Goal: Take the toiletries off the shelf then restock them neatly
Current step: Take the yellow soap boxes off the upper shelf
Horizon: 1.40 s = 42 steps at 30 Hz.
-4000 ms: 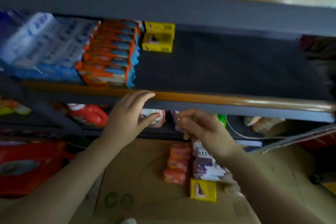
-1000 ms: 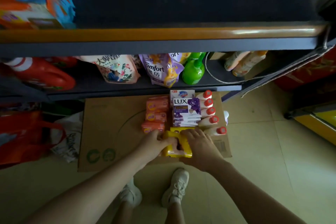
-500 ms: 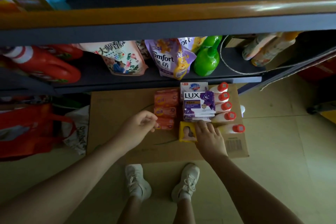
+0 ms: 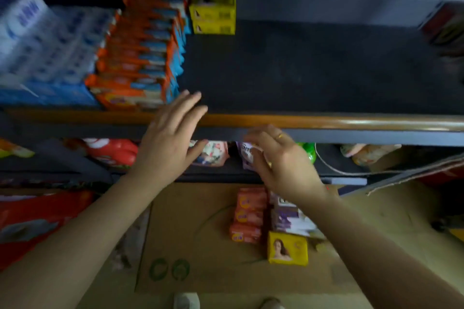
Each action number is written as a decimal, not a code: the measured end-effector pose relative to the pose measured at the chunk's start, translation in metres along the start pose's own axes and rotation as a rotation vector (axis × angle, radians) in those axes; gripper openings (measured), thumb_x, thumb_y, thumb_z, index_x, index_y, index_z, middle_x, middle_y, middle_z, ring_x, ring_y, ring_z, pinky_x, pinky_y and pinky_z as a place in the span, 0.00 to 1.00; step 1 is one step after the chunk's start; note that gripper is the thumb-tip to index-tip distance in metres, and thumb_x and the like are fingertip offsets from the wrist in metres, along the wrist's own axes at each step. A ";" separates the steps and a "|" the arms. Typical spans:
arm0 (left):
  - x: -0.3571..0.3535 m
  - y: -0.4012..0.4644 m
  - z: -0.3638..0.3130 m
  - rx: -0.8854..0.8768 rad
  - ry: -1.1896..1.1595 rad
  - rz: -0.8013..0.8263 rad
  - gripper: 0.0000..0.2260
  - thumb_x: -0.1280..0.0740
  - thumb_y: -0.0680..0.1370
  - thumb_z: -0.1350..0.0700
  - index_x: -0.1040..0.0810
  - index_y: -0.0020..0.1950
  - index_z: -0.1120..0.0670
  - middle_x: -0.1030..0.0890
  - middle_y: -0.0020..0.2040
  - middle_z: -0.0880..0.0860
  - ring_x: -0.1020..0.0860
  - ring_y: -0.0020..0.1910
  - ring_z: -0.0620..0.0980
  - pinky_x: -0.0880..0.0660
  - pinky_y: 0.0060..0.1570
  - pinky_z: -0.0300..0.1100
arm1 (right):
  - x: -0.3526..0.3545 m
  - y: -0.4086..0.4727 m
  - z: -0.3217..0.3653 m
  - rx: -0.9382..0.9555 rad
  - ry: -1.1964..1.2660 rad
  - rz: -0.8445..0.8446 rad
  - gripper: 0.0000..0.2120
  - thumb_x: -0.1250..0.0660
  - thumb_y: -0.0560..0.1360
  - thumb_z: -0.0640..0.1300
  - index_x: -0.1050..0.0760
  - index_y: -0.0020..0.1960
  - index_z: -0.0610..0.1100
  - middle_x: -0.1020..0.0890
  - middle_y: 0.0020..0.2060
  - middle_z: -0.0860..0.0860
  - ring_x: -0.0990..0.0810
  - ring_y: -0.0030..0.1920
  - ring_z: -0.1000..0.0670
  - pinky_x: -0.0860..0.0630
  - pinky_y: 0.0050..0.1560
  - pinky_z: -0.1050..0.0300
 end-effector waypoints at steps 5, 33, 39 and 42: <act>0.022 0.043 0.056 0.078 0.219 0.052 0.50 0.23 0.59 0.39 0.37 0.71 0.64 0.36 0.72 0.63 0.38 0.71 0.62 0.41 0.69 0.57 | -0.011 0.112 -0.017 -0.099 -0.012 -0.116 0.14 0.41 0.72 0.39 0.23 0.54 0.38 0.23 0.50 0.40 0.24 0.52 0.39 0.29 0.50 0.52; 0.013 0.079 0.089 0.076 0.140 0.137 0.44 0.52 0.66 0.27 0.53 0.76 0.48 0.51 0.76 0.43 0.43 0.73 0.47 0.33 0.64 0.44 | -0.059 0.282 -0.104 -0.437 -0.272 -0.118 0.41 0.28 0.65 0.61 0.36 0.69 0.42 0.31 0.65 0.41 0.35 0.66 0.38 0.35 0.63 0.49; 0.015 0.079 0.090 0.110 0.196 0.141 0.42 0.54 0.67 0.27 0.49 0.76 0.47 0.49 0.76 0.45 0.40 0.72 0.48 0.32 0.59 0.44 | -0.054 0.223 -0.071 -0.284 -0.311 0.012 0.31 0.26 0.60 0.61 0.25 0.54 0.41 0.23 0.52 0.42 0.27 0.55 0.42 0.34 0.47 0.58; 0.017 0.075 0.087 0.087 0.175 0.024 0.39 0.50 0.70 0.28 0.35 0.71 0.53 0.31 0.70 0.52 0.28 0.65 0.53 0.25 0.50 0.47 | -0.038 0.172 -0.045 -0.332 -0.056 0.108 0.29 0.23 0.63 0.53 0.26 0.60 0.45 0.25 0.51 0.49 0.26 0.52 0.51 0.37 0.43 0.67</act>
Point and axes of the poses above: each hand's wrist, its own y-axis towards the middle knuckle, its own x-axis out of the back of the hand, z = x × y, the point moved 3 cm from there along y, towards the middle knuckle
